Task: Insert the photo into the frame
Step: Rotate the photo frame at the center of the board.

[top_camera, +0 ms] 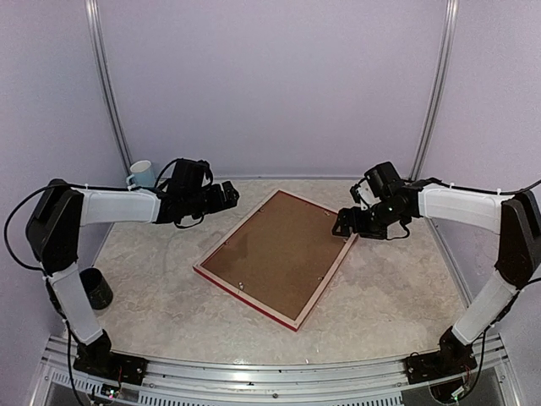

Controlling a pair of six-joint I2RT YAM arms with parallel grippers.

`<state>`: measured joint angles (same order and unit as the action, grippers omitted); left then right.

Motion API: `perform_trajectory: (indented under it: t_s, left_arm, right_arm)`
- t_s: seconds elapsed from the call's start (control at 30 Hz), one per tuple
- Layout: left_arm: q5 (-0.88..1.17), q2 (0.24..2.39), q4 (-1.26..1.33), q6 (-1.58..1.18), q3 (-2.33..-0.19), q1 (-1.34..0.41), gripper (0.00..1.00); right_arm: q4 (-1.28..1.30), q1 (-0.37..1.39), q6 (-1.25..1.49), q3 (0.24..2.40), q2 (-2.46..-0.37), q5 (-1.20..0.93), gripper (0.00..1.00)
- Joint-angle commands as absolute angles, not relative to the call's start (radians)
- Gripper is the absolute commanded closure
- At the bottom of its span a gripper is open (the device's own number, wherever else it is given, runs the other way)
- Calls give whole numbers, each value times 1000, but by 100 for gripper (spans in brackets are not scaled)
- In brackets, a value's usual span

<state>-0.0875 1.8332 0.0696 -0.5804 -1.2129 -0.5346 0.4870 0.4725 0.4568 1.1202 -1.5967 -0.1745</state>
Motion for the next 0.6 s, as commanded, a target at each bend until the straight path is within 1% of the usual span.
perform_trajectory:
  t_s: [0.0, 0.23, 0.4, 0.57]
  left_arm:
    - [-164, 1710, -30, -631, -1089, -549, 1]
    - [-172, 1529, -108, -652, -914, -590, 1]
    - [-146, 1433, -140, -690, -810, -616, 1]
    - [-111, 1369, -158, -727, -731, -624, 1]
  right_arm:
    - [463, 400, 457, 1196, -1647, -123, 5]
    - [410, 304, 462, 1275, -1740, -154, 5]
    - [366, 250, 463, 1334, -1824, -220, 4]
    - [377, 224, 436, 1438, -1939, -257, 4]
